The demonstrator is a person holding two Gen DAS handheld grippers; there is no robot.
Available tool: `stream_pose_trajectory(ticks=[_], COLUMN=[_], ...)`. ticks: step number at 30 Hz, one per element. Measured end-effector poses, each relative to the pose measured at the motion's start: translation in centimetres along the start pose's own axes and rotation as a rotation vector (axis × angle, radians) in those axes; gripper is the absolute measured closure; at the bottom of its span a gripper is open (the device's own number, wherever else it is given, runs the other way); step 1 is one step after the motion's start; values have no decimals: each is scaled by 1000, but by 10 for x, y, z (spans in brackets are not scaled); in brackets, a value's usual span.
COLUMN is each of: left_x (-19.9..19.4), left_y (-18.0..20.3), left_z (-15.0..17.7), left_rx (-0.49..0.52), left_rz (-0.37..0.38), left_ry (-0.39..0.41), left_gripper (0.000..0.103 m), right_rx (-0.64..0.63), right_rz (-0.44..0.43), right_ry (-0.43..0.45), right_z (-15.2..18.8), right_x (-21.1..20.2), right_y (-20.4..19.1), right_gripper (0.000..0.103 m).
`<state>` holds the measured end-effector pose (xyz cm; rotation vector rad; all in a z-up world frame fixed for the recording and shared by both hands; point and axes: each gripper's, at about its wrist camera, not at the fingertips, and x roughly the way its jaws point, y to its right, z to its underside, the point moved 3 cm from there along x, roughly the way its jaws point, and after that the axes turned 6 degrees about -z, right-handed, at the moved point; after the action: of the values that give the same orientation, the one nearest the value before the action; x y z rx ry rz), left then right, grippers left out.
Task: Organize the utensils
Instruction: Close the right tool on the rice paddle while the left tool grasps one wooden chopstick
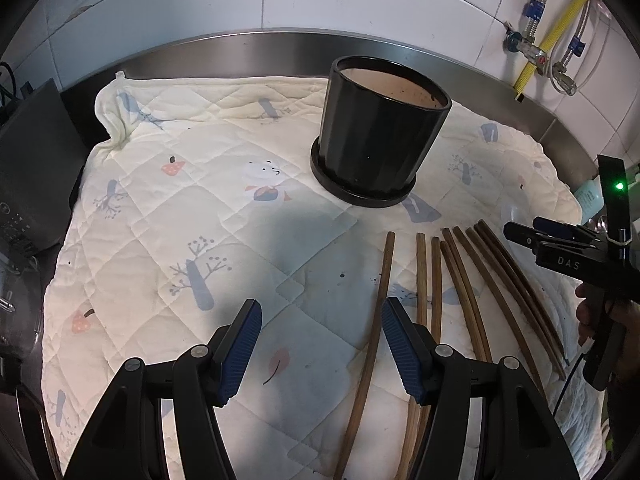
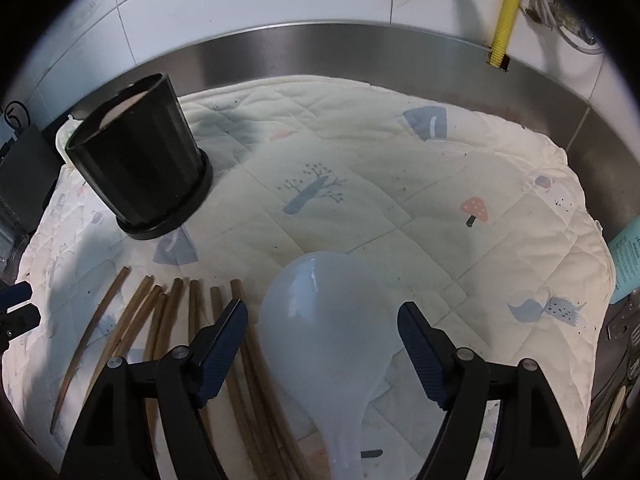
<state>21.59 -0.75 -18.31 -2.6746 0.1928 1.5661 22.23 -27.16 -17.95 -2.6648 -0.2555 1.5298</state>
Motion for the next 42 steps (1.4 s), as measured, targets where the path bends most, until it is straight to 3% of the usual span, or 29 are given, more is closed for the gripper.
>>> stream_pose_trajectory(ticks=[23,33,36,38,42], left_x=[11,21,28,34,48], left_y=[9,21,28,34,40], left_z=[-3,-11,-13,-13,-12], left_rx=[44,106,132,153,179], left_rz=[27,87,108,143,164], left_ry=[-10,-11,-21,-37,-67], left_gripper=[35,36,42,54,58], right_rx=[8,-6,-3,0,2], right_rz=[18,47,49,44,44], right_ry=[-27,-44,-38,-35,-22], right_z=[-1,-3,-4,-4,-4], right_x=[12,28,29,28,23], right_y=[4,2,3,5,6], right_gripper=[17,20,20,20,20])
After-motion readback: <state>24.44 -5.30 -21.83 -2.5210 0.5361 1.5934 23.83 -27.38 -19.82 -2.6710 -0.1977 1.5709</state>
